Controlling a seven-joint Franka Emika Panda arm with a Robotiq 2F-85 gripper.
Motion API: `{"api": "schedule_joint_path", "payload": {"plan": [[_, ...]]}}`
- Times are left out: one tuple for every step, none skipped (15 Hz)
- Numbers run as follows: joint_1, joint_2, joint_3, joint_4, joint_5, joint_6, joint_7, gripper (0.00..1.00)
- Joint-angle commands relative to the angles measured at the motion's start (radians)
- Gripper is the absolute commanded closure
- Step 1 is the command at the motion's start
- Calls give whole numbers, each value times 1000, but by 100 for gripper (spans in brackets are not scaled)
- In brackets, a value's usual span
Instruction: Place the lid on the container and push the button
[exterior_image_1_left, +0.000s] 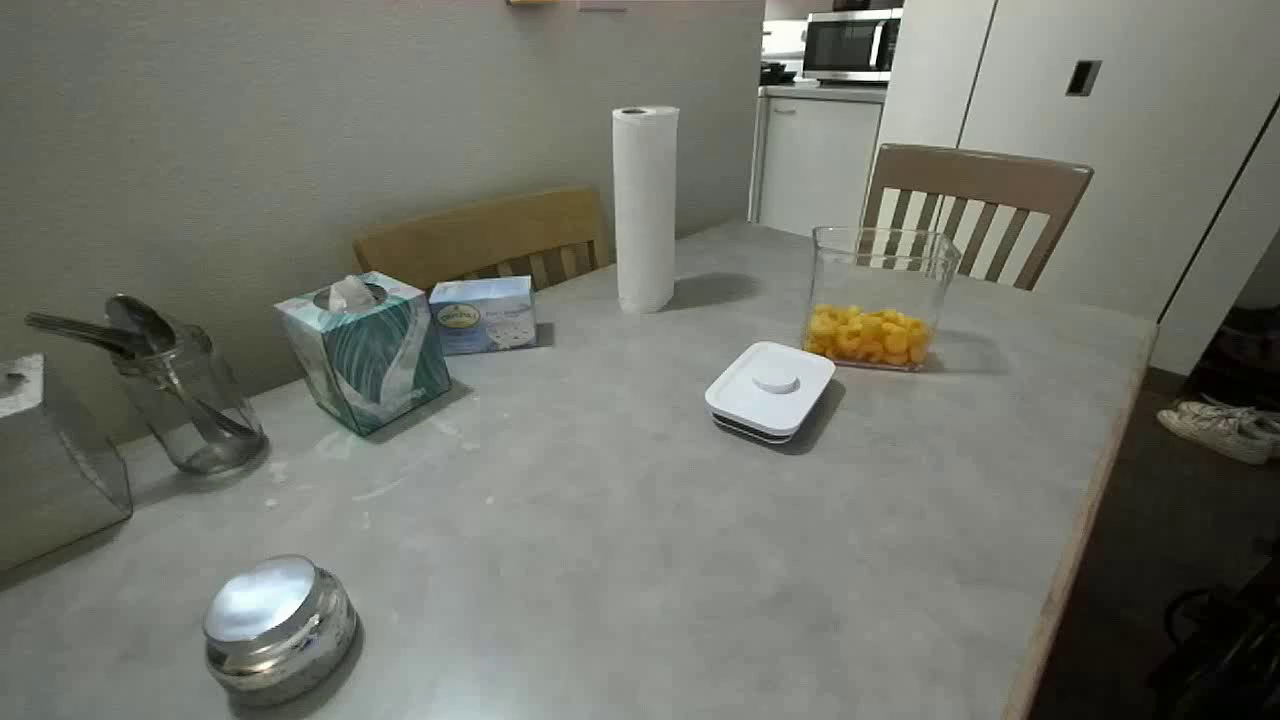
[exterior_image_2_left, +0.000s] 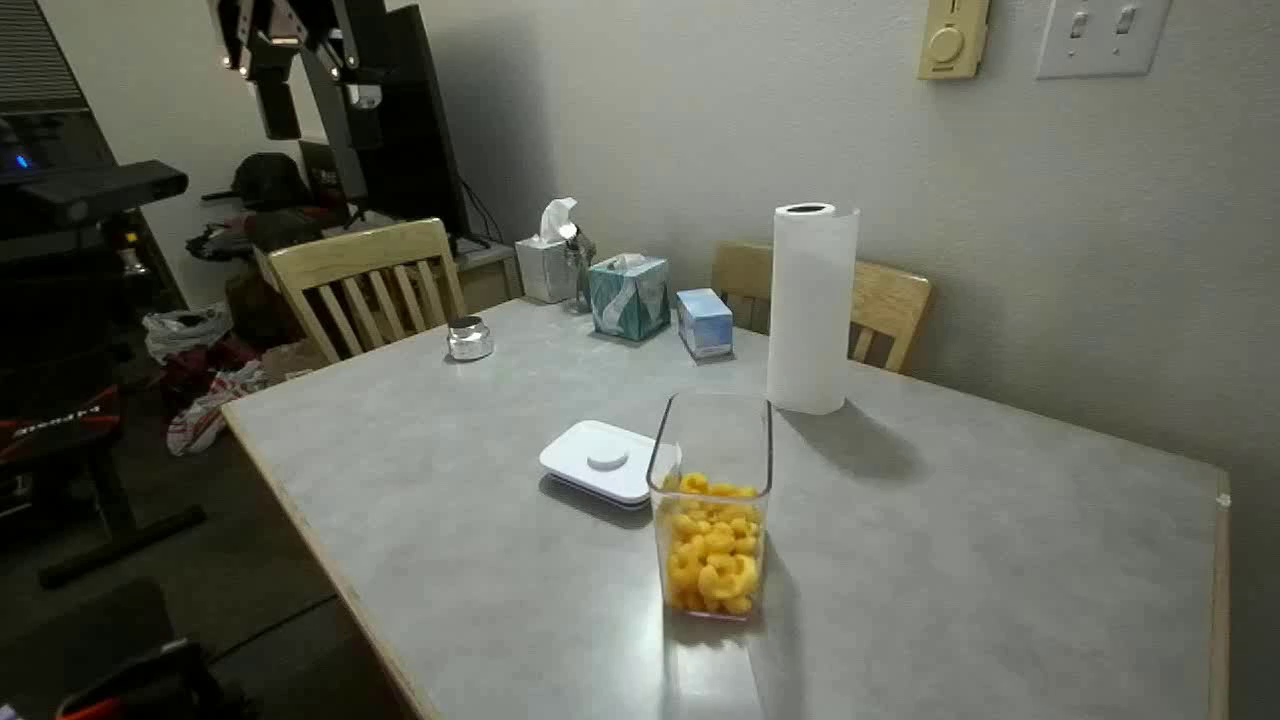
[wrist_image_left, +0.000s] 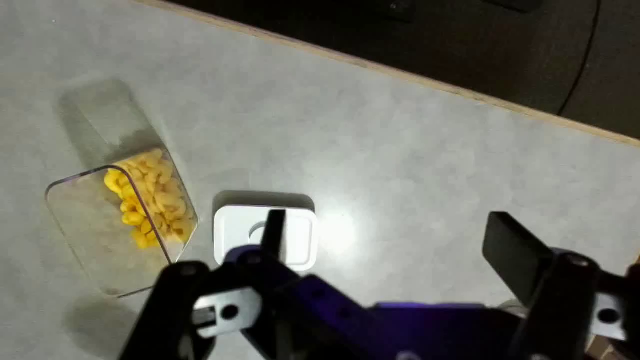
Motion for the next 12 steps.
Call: {"api": "schedule_joint_path", "payload": {"plan": [[-8,1,7,2,2,-2,-2,0],[-9,1,8,1,7,5,10,0],[-10,0,10,-3,11,19,25,0],[-11,0,14,-6,18,33,52,0],[-14,0,19,-9,19,49,84,0],[-19,-2,28,-15,20,80,138,0],[-23,-2,37,-21,18,110,191,0],[-28,0,49,-31,15,155,263,0],[-32,5,60,-37,7,192,322,0],[-36,10,71,-48,1,242,380,0],[-42,19,80,-57,-8,297,433,0],[-49,28,90,-72,-20,361,486,0]]}}
